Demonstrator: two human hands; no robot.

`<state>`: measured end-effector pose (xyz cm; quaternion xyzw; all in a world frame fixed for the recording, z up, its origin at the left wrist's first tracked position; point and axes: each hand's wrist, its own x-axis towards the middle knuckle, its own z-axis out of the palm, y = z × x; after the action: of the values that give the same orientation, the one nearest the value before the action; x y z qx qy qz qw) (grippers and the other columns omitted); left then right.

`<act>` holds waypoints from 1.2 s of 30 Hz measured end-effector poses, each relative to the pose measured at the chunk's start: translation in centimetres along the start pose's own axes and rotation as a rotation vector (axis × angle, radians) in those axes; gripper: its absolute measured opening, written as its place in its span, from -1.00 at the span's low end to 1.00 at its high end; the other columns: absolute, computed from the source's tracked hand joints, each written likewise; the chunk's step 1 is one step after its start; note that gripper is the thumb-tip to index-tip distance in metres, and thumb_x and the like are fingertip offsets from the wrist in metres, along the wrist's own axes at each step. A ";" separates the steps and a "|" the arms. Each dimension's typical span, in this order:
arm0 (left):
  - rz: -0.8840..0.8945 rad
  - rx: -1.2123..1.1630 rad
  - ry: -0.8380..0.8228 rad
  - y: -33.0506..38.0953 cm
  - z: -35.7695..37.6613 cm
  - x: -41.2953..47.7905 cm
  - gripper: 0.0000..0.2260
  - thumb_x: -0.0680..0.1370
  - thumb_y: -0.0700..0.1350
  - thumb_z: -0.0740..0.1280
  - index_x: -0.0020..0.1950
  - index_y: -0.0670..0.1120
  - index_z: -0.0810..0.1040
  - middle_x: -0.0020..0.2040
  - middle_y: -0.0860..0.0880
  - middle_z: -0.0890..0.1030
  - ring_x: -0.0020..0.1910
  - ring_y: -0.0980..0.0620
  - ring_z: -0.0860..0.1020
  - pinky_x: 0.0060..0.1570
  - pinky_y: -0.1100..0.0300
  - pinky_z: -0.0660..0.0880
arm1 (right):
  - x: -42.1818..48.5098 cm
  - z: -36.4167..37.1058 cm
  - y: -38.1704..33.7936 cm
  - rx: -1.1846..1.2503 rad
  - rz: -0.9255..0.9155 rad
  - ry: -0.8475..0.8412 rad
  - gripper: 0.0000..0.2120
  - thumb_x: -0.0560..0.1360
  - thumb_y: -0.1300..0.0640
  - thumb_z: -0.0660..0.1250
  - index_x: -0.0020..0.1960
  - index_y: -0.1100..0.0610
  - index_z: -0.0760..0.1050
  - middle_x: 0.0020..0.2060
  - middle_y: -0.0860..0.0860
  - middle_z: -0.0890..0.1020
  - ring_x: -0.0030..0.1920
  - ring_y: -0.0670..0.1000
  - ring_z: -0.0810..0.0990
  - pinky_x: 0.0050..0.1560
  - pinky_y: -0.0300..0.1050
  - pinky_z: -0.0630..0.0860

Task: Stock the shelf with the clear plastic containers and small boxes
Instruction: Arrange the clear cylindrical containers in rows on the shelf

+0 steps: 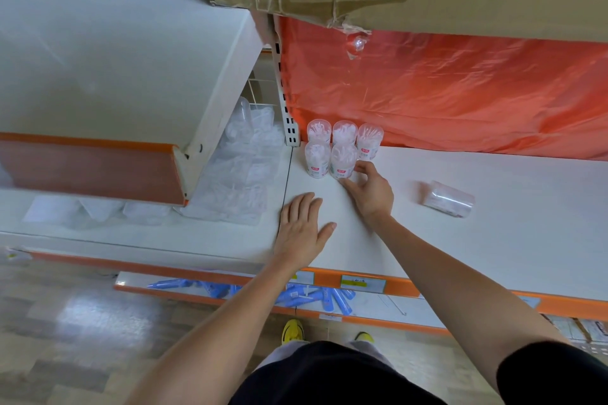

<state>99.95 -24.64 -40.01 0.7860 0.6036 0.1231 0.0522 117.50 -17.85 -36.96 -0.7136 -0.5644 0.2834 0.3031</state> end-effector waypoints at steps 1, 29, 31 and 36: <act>0.001 0.000 0.006 0.0 0.0 0.0 -0.45 0.58 0.24 0.07 0.37 -0.12 0.44 0.38 -0.10 0.44 0.37 -0.14 0.37 0.36 0.01 0.16 | 0.0 0.0 0.0 -0.007 -0.003 0.005 -0.53 0.48 -0.25 0.36 0.29 -0.05 0.44 0.20 -0.13 0.62 0.15 0.05 0.59 0.06 -0.07 0.46; -0.012 -0.007 -0.023 0.0 -0.1 0.0 -0.44 0.59 0.26 0.03 0.40 -0.09 0.40 0.42 -0.07 0.40 0.42 -0.10 0.31 0.40 -0.04 0.21 | -0.3 0.2 -0.2 -0.073 -0.056 0.052 -0.55 0.56 -0.22 0.27 0.38 -0.08 0.41 0.24 -0.10 0.60 0.18 0.06 0.57 0.07 -0.09 0.44; -0.012 -0.010 -0.032 0.0 -0.1 0.0 -0.43 0.58 0.26 0.03 0.40 -0.09 0.40 0.42 -0.07 0.40 0.42 -0.11 0.31 0.40 -0.05 0.21 | -0.3 0.2 -0.2 -0.074 -0.050 0.041 -0.55 0.55 -0.21 0.29 0.38 -0.09 0.40 0.23 -0.11 0.60 0.17 0.05 0.58 0.05 -0.11 0.43; -0.009 -0.011 -0.045 0.1 -0.3 0.0 -0.43 0.58 0.25 0.05 0.39 -0.11 0.42 0.41 -0.08 0.42 0.42 -0.11 0.32 0.40 -0.02 0.17 | -0.6 0.2 0.4 -0.020 -0.006 -0.012 -0.47 0.52 -0.04 0.38 0.44 0.02 0.34 0.30 -0.05 0.54 0.19 0.07 0.56 0.16 -0.02 0.49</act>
<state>99.94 -24.67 -39.68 0.7855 0.6052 0.1083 0.0708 117.51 -18.45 -37.34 -0.7133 -0.5712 0.2809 0.2934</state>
